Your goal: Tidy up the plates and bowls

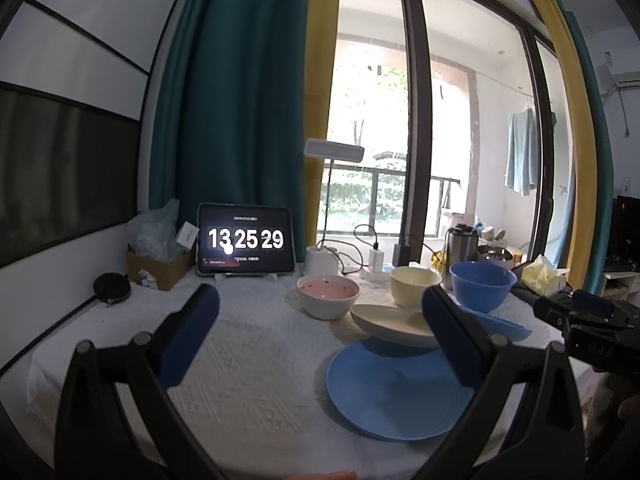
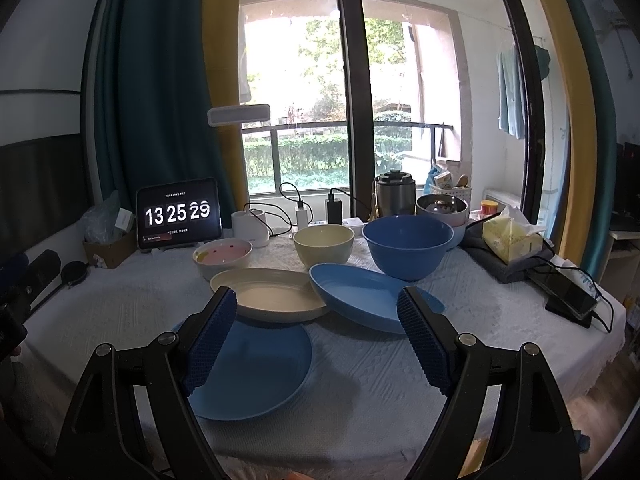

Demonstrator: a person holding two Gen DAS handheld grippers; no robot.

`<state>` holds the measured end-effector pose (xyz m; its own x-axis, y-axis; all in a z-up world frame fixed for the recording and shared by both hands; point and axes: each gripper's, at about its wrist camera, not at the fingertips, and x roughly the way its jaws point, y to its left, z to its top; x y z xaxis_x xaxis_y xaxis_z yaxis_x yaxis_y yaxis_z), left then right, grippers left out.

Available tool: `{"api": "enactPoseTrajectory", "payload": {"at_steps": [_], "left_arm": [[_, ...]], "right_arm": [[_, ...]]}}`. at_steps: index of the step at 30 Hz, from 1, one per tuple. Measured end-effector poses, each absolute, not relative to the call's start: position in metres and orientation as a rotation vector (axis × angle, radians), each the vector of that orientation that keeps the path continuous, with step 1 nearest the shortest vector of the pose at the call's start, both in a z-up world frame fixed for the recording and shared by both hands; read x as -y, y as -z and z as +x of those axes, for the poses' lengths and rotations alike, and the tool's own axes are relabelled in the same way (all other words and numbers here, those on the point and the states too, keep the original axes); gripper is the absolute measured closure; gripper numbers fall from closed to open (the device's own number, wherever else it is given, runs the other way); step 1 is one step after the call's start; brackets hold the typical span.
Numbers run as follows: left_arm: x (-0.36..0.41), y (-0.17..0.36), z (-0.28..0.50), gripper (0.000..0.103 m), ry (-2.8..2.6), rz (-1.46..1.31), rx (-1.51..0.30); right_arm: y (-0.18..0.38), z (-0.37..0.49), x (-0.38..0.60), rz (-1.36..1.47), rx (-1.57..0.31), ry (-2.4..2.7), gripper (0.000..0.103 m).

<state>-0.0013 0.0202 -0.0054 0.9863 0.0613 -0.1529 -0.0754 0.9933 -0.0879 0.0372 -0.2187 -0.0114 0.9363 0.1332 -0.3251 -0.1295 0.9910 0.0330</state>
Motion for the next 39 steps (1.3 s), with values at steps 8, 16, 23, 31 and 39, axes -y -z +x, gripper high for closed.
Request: {"api": "enactPoseTrajectory", "payload": {"at_steps": [8,16,23,31,39], "left_arm": [[-0.017,0.013,0.019,0.001,-0.059,-0.089,-0.201],[-0.017,0.025,0.051,0.001,-0.037,-0.098,-0.277],[-0.019,0.032,0.082,0.001,-0.043,-0.106,-0.323],[-0.014,0.039,0.116,0.001,-0.017,-0.101,-0.376],[-0.001,0.044,0.143,0.001,0.021,-0.083,-0.426]], "right_arm": [[0.023,0.052,0.214,0.011,-0.375,-0.163,0.018],[0.035,0.080,0.215,0.026,-0.440,-0.202,0.018],[0.043,0.108,0.215,0.057,-0.500,-0.234,0.036],[0.056,0.135,0.209,0.101,-0.568,-0.297,0.049],[0.068,0.154,0.211,0.146,-0.623,-0.332,0.050]]}}
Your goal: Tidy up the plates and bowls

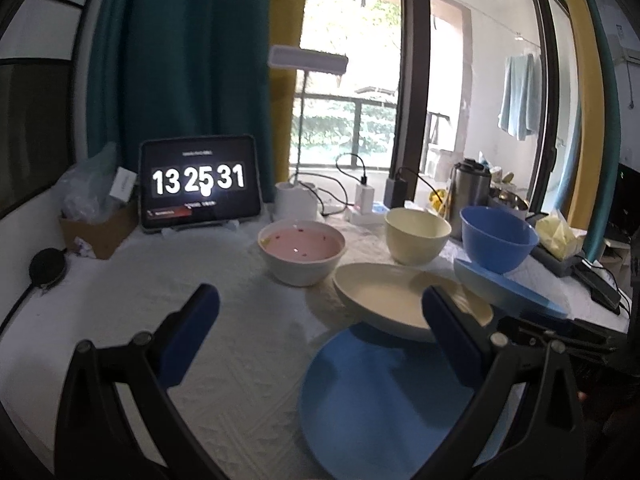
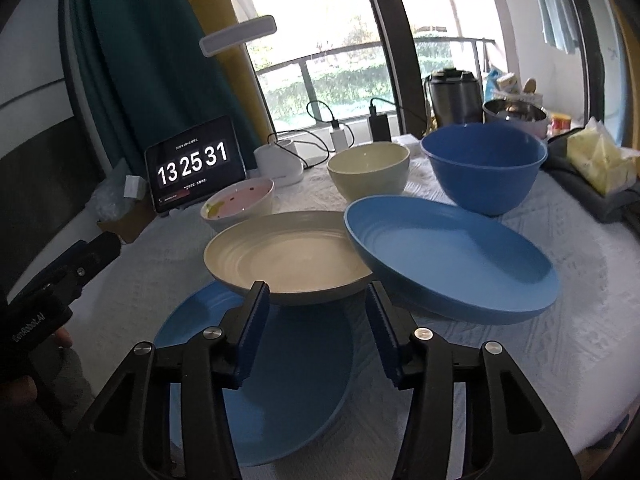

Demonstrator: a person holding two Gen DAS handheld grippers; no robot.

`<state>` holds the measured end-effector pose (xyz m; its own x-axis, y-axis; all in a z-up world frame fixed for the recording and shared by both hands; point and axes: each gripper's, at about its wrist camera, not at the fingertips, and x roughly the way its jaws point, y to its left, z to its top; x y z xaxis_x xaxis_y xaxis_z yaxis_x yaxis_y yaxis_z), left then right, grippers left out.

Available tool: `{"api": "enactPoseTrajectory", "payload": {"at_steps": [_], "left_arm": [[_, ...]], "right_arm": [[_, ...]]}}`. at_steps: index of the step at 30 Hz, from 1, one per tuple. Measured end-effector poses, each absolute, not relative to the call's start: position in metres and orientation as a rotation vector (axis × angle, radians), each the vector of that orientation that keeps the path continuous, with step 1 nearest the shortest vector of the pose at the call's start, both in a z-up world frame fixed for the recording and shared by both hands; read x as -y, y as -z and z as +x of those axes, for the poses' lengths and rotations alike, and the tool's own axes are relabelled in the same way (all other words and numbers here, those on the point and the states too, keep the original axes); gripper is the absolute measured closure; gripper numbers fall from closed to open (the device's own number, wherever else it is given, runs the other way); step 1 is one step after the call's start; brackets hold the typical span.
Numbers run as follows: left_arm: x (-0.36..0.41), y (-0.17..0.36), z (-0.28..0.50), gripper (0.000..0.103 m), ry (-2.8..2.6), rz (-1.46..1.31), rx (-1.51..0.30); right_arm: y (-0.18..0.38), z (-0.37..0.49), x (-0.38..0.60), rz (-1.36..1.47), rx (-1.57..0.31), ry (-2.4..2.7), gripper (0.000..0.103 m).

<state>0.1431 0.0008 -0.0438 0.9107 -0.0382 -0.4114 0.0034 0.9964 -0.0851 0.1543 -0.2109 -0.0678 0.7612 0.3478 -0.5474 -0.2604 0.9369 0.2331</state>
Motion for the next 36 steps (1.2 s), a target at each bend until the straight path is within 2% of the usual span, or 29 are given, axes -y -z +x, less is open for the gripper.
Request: {"api": "enactPoseTrajectory", "payload": {"at_steps": [17,19,21,24,30,36], "left_arm": [[0.016,0.068,0.213,0.002,0.087,-0.146,-0.637],[0.016,0.072,0.218,0.011,0.081,-0.158,-0.654],[0.016,0.078,0.225,0.030,0.077,-0.179,-0.694],[0.016,0.091,0.238,0.040,0.093,-0.205,-0.772],[0.021,0.094,0.239,0.052,0.143,-0.205,-0.793],[0.025,0.092,0.231,0.053,0.164,-0.198,-0.791]], "right_arm": [[0.089,0.202,0.223,0.290,-0.746,-0.310,0.050],[0.091,0.205,0.224,0.295,-0.748,-0.312,0.050],[0.092,0.206,0.222,0.293,-0.749,-0.312,0.050],[0.094,0.209,0.223,0.302,-0.753,-0.317,0.050],[0.094,0.209,0.221,0.304,-0.755,-0.323,0.054],[0.091,0.203,0.216,0.266,-0.736,-0.307,0.060]]}}
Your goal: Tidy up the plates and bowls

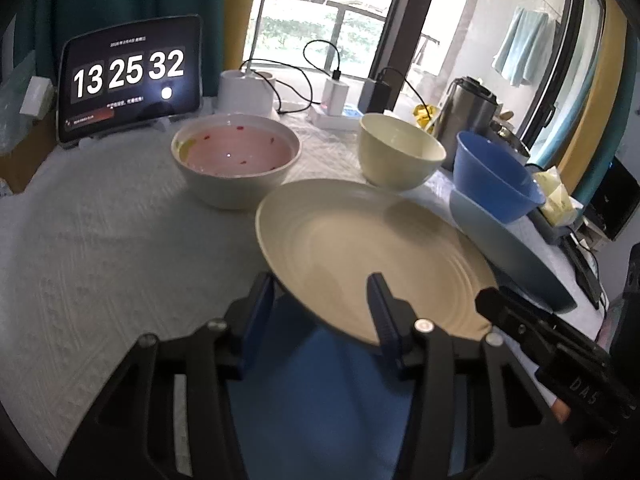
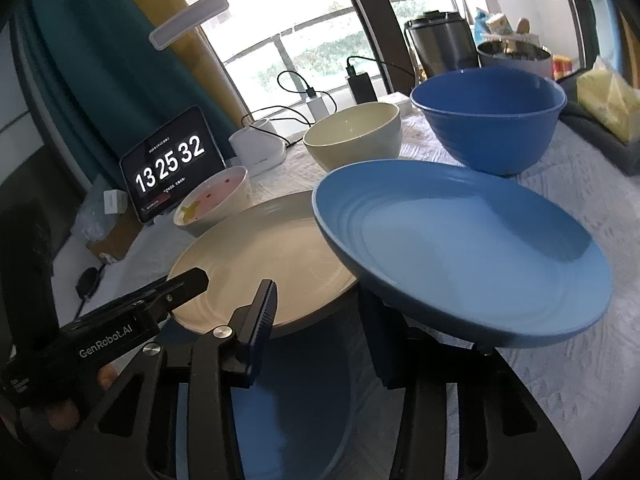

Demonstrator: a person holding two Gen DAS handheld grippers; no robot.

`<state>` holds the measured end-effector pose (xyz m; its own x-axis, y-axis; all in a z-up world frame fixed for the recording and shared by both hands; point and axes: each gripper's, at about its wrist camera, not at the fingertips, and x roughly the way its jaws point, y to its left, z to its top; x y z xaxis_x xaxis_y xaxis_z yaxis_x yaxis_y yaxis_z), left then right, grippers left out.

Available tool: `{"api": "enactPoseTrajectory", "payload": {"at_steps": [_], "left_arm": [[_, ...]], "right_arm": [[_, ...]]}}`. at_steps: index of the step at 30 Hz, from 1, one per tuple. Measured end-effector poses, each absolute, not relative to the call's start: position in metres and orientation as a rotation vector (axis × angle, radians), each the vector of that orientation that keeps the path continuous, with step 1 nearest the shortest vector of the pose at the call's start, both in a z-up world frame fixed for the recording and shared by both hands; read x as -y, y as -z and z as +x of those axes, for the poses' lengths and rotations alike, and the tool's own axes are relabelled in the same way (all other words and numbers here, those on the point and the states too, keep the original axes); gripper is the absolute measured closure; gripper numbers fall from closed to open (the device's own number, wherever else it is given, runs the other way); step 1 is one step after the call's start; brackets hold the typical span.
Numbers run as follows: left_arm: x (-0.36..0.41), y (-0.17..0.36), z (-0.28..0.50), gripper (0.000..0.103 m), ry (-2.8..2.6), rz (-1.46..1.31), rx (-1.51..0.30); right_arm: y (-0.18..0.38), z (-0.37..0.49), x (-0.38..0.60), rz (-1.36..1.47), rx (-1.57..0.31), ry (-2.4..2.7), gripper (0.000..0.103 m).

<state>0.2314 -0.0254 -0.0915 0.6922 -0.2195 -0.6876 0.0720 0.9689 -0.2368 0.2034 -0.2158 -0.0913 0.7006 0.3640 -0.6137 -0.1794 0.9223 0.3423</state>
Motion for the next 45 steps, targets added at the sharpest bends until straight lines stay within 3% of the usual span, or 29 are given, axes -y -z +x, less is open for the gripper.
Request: {"api": "enactPoseTrajectory", "payload": {"at_steps": [4,9,21,23,25,30,35,42,45], "left_arm": [[0.024,0.084,0.223,0.053,0.186,-0.206,-0.762],[0.041,0.078,0.210,0.054,0.214,-0.131,-0.732],[0.024,0.084,0.230,0.053,0.143,-0.165,-0.797],[0.022,0.086,0.236,0.053,0.141,-0.174,-0.819],[0.020,0.088,0.242,0.053,0.149,-0.197,-0.851],[0.019,0.093,0.251,0.052,0.156,-0.226,-0.891],[0.024,0.095,0.258,0.052,0.198,-0.223,-0.922],[0.027,0.098,0.250,0.053,0.212,-0.189,-0.893],[0.027,0.096,0.246,0.053,0.213,-0.177,-0.881]], "right_arm": [[0.087,0.197,0.214,0.244,-0.714,-0.305,0.074],[0.081,0.187,0.199,0.192,-0.691,-0.344,0.080],[0.090,0.194,0.220,0.289,-0.732,-0.285,0.078],[0.091,0.198,0.224,0.312,-0.738,-0.284,0.072],[0.093,0.202,0.227,0.333,-0.747,-0.272,0.057],[0.101,0.218,0.230,0.387,-0.799,-0.263,0.048],[0.106,0.232,0.223,0.392,-0.832,-0.278,0.049],[0.104,0.229,0.220,0.355,-0.812,-0.266,0.064],[0.101,0.225,0.219,0.334,-0.804,-0.270,0.065]]}}
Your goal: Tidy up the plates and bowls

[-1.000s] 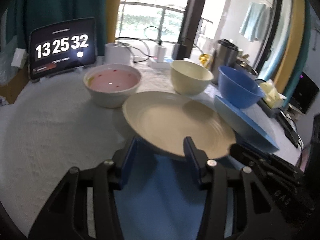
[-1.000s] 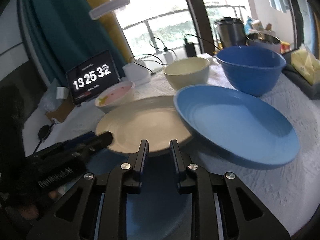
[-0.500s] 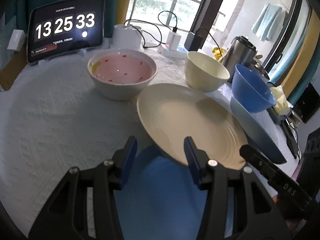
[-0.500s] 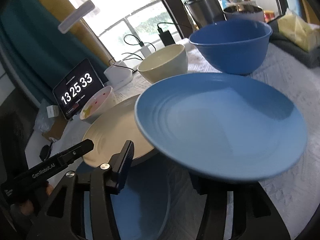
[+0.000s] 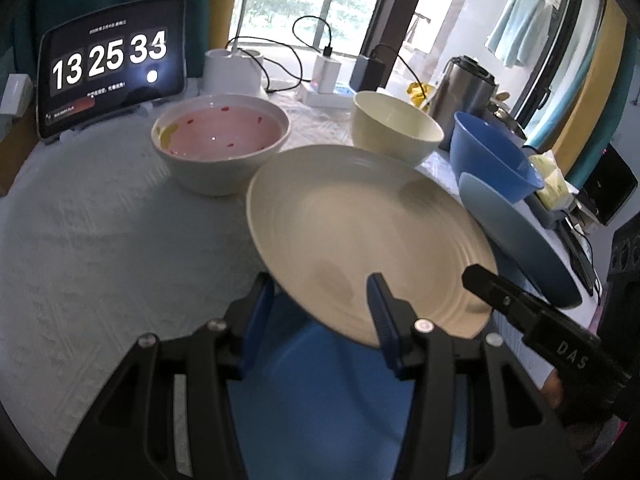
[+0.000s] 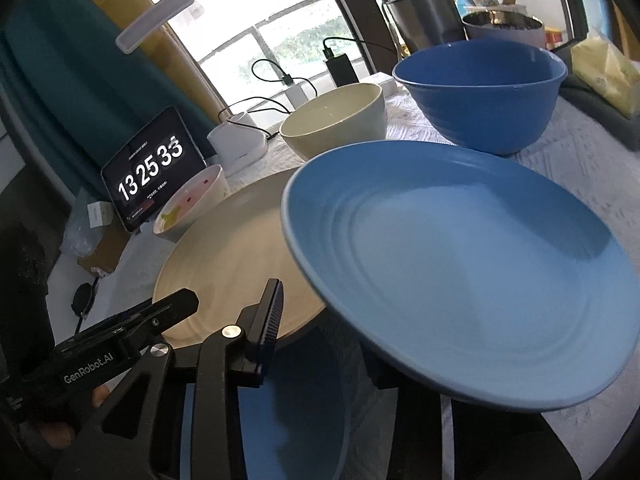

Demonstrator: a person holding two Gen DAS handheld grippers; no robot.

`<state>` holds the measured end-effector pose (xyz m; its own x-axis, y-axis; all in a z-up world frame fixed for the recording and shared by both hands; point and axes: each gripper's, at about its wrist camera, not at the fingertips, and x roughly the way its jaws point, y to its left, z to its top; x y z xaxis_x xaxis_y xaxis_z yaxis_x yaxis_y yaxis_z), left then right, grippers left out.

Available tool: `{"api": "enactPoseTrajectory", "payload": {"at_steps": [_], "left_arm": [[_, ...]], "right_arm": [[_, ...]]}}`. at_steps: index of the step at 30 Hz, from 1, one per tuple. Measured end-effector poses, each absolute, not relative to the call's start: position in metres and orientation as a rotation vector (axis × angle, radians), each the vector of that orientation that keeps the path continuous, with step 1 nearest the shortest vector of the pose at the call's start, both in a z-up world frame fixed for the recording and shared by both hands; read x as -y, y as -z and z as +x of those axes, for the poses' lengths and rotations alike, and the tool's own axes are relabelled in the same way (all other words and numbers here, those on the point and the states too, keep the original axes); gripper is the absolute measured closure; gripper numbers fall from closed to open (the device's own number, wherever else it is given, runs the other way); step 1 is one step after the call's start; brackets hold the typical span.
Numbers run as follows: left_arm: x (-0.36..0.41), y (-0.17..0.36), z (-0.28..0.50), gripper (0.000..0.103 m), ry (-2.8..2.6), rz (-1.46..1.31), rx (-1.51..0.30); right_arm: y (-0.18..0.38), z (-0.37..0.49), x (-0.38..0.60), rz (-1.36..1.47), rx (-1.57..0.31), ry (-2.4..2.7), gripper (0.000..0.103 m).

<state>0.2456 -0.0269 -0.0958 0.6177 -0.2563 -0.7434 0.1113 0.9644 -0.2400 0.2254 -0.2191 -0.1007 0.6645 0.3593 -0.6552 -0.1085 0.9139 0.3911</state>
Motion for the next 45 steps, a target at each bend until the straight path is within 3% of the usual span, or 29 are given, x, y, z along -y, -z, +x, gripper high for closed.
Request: {"api": "enactPoseTrajectory", "payload": {"at_steps": [15,45], "left_arm": [[0.012,0.070,0.201,0.053,0.170,-0.139,-0.749],[0.013,0.075,0.137,0.053,0.154,-0.082,-0.761]], "right_arm": [[0.089,0.197,0.202,0.287,-0.777,-0.316,0.067],[0.073,0.142,0.194,0.216,-0.742,-0.370,0.069]]}}
